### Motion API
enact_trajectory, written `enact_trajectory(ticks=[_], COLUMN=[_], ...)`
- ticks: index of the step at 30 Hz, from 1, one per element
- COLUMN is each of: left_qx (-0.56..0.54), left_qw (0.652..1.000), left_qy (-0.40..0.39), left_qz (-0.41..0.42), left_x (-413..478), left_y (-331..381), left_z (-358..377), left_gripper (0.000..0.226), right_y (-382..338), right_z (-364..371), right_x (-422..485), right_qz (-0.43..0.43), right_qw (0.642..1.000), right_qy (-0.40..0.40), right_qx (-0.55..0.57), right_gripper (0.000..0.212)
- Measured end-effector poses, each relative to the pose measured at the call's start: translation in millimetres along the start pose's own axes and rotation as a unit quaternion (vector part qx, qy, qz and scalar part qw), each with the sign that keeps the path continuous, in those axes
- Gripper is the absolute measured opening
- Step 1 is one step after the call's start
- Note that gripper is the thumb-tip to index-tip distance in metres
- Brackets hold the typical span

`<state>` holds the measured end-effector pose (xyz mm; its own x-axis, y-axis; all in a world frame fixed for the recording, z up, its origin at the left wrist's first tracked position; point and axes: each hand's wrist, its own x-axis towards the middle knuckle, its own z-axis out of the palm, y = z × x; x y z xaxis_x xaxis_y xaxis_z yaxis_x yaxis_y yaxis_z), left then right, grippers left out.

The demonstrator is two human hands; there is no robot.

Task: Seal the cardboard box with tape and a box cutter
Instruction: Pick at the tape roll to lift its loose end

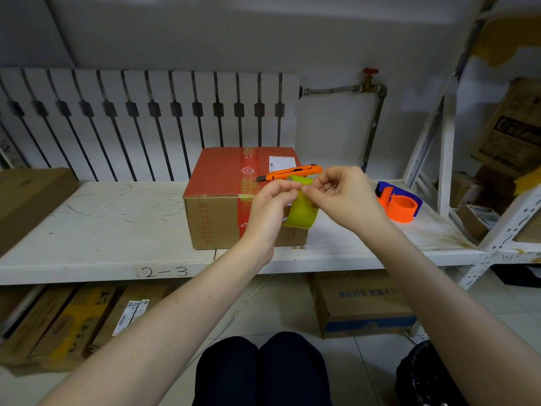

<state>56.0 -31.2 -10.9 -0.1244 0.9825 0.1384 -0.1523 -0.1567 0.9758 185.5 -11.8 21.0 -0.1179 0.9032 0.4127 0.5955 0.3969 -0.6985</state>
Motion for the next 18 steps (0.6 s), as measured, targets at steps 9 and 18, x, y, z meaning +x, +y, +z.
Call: enact_trajectory(ticks=[9, 18], left_qx=[0.011, -0.001], left_qw=[0.998, 0.999], left_qy=[-0.006, 0.008], left_qz=[0.06, 0.053], left_x=[-8.0, -6.6], left_y=[-0.3, 4.8], left_z=[0.9, 1.2], left_gripper=[0.01, 0.039], right_y=[-4.6, 0.9], right_z=[-6.7, -5.0], right_x=[2.3, 0.0], right_qz=[0.022, 0.044], right_qw=[0.998, 0.996], right_qy=[-0.057, -0.075], right_qx=[-0.02, -0.02], right_gripper=[0.015, 0.01])
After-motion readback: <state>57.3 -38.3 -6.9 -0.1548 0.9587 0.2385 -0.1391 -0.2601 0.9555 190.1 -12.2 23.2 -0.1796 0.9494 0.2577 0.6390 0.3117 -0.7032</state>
